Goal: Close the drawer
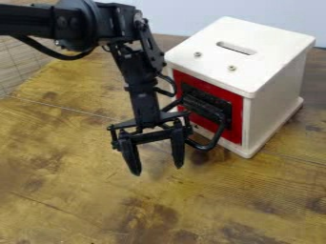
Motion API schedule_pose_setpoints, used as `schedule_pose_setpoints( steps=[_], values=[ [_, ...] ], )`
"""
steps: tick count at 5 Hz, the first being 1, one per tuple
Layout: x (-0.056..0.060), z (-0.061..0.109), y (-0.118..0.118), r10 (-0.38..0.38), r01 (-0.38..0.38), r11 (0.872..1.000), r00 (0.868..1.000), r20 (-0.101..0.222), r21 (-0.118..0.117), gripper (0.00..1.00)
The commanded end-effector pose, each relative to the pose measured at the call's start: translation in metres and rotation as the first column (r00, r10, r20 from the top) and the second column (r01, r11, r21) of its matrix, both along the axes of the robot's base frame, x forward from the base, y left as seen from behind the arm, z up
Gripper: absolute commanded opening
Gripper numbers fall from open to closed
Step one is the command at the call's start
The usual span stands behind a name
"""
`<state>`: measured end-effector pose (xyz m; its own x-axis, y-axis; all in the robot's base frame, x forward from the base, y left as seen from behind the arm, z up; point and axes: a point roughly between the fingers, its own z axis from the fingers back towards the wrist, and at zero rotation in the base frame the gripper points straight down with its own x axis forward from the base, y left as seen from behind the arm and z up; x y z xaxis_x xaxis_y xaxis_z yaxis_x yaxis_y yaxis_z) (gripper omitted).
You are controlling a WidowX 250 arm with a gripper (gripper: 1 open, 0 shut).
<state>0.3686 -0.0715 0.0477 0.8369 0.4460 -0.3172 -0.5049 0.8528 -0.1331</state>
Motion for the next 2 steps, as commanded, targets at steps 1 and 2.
schedule_pose_setpoints(
  steps=[1,2],
  values=[
    [0.02,0.0432,-0.0917,-0.069,0.08,0.995,0.982,0.177,-0.058,1.0],
    [0.0197,0.0365,-0.0931,-0.09,0.102,0.993,0.981,0.174,-0.059,1.0]
  ],
)
